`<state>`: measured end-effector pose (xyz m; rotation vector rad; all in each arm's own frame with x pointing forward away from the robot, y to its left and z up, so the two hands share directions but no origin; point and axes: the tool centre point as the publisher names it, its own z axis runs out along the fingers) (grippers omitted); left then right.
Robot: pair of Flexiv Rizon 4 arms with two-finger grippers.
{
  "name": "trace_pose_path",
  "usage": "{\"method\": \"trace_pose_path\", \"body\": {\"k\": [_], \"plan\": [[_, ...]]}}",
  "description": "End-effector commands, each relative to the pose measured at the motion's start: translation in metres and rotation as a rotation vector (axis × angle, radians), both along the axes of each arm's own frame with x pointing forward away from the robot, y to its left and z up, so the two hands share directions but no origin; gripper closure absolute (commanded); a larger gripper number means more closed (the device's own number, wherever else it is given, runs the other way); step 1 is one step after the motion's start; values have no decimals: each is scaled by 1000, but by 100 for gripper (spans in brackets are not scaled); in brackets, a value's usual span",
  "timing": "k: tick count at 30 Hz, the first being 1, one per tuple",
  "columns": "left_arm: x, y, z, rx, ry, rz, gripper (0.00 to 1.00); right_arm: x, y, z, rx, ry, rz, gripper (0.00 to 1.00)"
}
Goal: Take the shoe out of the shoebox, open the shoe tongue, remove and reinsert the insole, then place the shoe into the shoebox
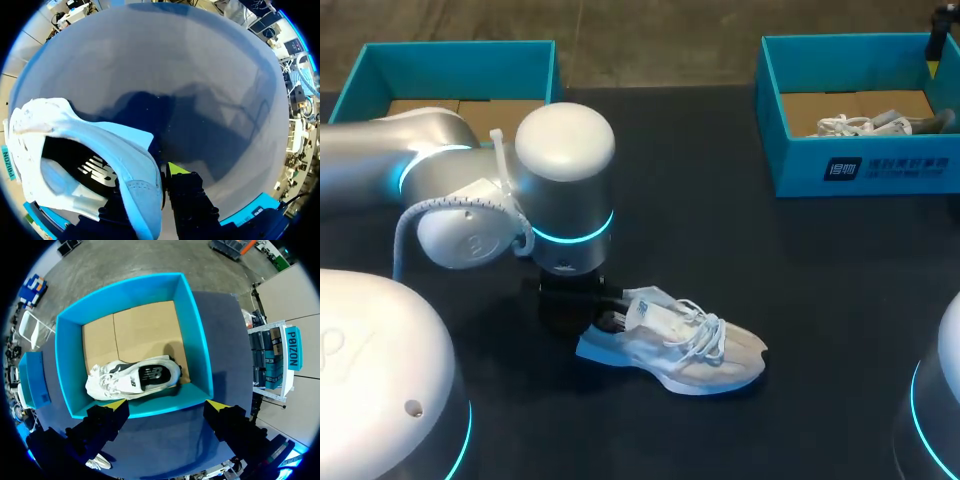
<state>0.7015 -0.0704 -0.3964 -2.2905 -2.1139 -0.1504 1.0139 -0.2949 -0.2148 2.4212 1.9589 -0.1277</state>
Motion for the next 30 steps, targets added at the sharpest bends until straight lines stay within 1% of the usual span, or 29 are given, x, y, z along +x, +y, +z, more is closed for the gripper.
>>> {"method": "trace_pose_path", "body": {"k": [1,5,6,7,8,9,13,15,19,22,24,29,30], "plan": [[-4,-3,-2,12,-7,5,100,-1,0,0,-2,-1,-1,0],[-3,-3,-3,15,-6,3,100,-1,0,0,-2,-1,-1,0],[-3,-4,-4,15,-6,2,98,-1,0,0,-2,-1,-1,0],[-2,-4,-4,15,-5,2,64,-1,0,0,-2,-1,-1,0],[-1,-4,-4,10,1,4,50,-1,0,0,-2,-1,-1,0],[0,-3,-4,3,3,8,0,-1,0,0,-2,-1,-1,0],[1,-1,6,-20,0,13,0,-1,0,0,-2,-1,-1,0],[1,0,16,-46,-2,13,0,-1,0,0,-2,-1,-1,0],[-6,2,43,-87,-22,-3,0,-1,0,0,-2,-1,-1,0],[-11,5,65,-130,-2,9,0,-1,0,0,-2,-1,-1,0],[-14,8,79,-155,24,53,0,-1,0,0,-2,-1,-1,0],[-23,19,104,-237,169,187,0,-1,0,0,-2,-1,-1,0],[-26,22,109,-249,162,229,0,-1,0,0,-2,-1,-1,0]]}}
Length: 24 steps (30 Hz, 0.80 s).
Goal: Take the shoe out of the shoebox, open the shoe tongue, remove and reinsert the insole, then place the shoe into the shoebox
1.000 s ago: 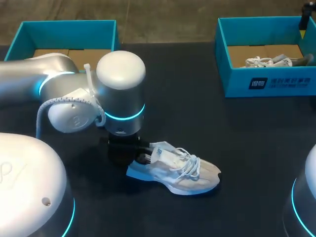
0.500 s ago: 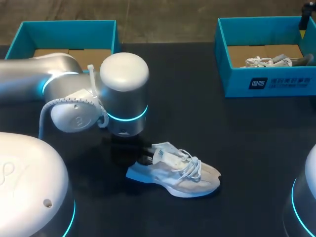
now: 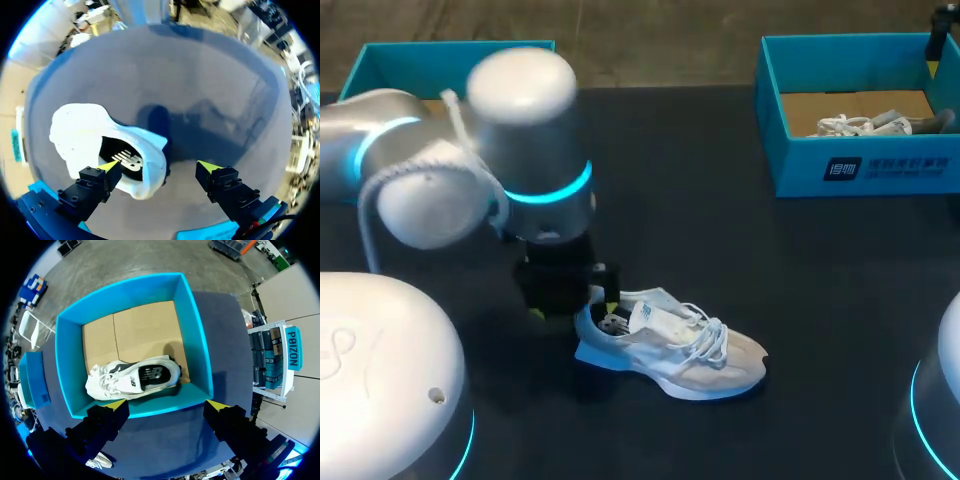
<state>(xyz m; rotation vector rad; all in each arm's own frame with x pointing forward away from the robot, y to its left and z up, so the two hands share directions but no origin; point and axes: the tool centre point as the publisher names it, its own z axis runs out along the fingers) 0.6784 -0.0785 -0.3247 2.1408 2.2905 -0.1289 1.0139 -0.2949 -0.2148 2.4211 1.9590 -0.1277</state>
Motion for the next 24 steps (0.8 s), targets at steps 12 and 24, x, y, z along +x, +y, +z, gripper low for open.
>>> {"method": "trace_pose_path", "body": {"k": [12,24], "plan": [[-8,66,66,-242,405,238,0,-1,0,0,-2,-1,-1,0],[-8,66,66,-242,405,238,0,-1,0,0,-2,-1,-1,0]]}}
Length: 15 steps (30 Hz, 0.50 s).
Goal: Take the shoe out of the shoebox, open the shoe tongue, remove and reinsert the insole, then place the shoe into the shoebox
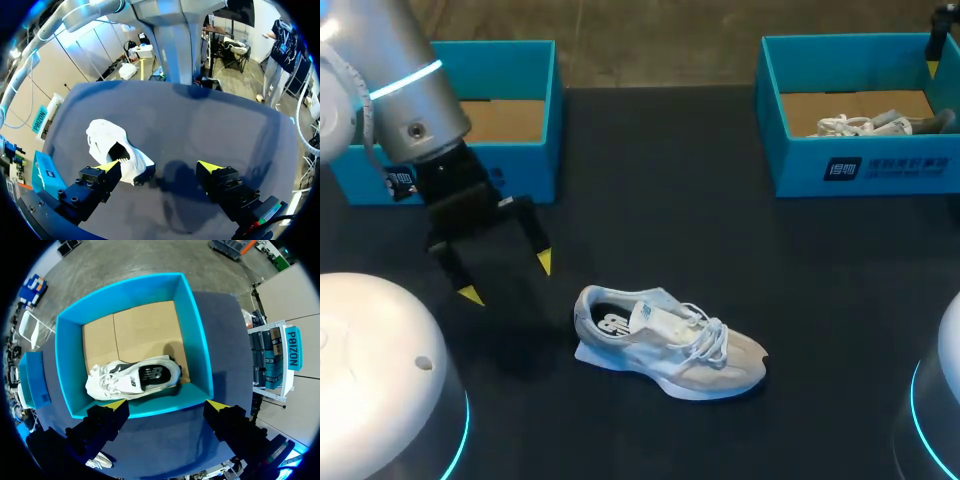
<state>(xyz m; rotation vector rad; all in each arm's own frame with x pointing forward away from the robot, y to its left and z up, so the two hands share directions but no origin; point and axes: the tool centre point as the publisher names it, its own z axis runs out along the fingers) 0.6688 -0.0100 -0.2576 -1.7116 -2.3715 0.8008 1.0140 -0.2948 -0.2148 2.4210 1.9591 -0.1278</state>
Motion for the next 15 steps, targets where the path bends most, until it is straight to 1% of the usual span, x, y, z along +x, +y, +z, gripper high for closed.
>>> {"method": "trace_pose_path", "body": {"k": [1,2,3,4,5,6,7,8,9,11,15], "plan": [[-2,-3,-8,23,47,97,0,-1,0,0,-2,-1,-1,0],[-4,-3,-14,41,73,184,0,-1,0,0,-2,-1,-1,0],[-7,0,-19,27,78,253,0,-1,0,0,-2,-1,-1,0],[-9,4,-21,13,144,278,0,-1,0,0,-2,-1,-1,0],[-10,8,-26,11,168,355,0,-1,0,0,-2,-1,-1,0],[-11,11,-30,1,148,416,0,-1,0,0,-2,-1,-1,0],[-11,16,-32,-13,194,451,0,-1,0,0,-2,-1,-1,0],[-12,19,-34,-20,206,472,0,-1,0,0,-2,-1,-1,0],[-13,24,-36,-38,184,519,0,-1,0,0,-2,-1,-1,0],[-13,30,-38,-44,228,498,0,-1,0,0,-2,-1,-1,0],[-11,36,-37,-90,292,530,0,-1,0,0,-2,-1,-1,0]]}}
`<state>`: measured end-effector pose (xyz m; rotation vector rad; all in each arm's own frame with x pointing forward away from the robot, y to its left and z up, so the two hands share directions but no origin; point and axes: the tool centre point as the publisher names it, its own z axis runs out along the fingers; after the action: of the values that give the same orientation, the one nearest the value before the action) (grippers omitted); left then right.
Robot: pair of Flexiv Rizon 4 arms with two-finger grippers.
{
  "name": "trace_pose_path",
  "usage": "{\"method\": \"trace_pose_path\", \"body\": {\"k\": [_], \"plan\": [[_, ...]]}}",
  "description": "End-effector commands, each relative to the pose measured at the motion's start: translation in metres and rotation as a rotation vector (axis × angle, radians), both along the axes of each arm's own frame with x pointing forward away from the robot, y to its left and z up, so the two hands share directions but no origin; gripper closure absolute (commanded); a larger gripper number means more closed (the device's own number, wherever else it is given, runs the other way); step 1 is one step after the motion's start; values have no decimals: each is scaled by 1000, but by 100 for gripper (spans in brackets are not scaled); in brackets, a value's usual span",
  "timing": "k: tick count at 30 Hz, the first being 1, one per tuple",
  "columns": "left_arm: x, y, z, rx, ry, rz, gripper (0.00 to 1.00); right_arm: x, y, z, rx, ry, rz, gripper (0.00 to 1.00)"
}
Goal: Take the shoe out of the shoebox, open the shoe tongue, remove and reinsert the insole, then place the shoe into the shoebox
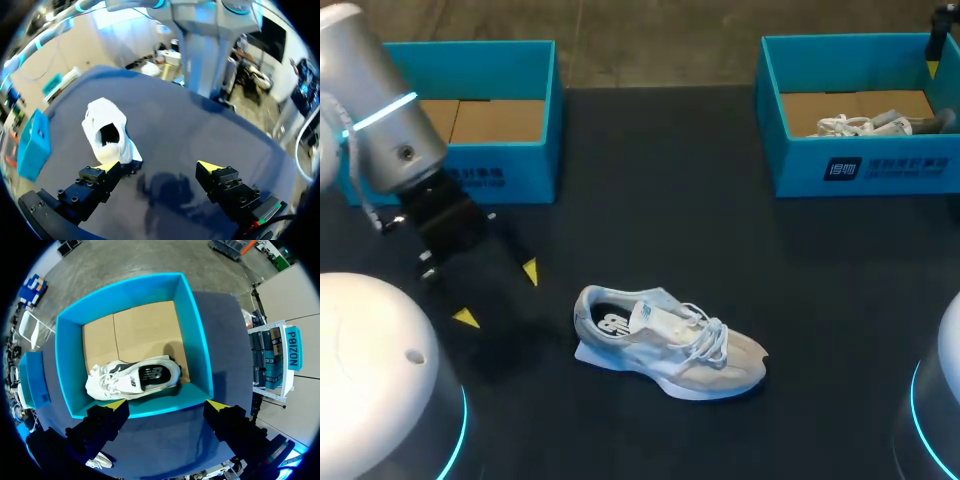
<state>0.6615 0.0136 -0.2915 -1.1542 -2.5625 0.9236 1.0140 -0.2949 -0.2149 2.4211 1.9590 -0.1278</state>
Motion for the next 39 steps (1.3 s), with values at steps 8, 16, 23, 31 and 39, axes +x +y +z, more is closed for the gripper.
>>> {"method": "trace_pose_path", "body": {"k": [8,16,23,31,39], "plan": [[15,8,-16,-151,215,396,0,-1,0,0,-2,-1,-1,0],[15,8,-16,-151,215,396,0,-1,0,0,-2,-1,-1,0],[2,-7,-26,-236,219,424,0,-1,0,0,-2,-1,-1,0],[8,-5,-43,-369,358,441,0,-1,0,0,-2,-1,-1,0],[17,-2,-58,-387,431,412,0,-1,0,0,-2,-1,-1,0]]}}
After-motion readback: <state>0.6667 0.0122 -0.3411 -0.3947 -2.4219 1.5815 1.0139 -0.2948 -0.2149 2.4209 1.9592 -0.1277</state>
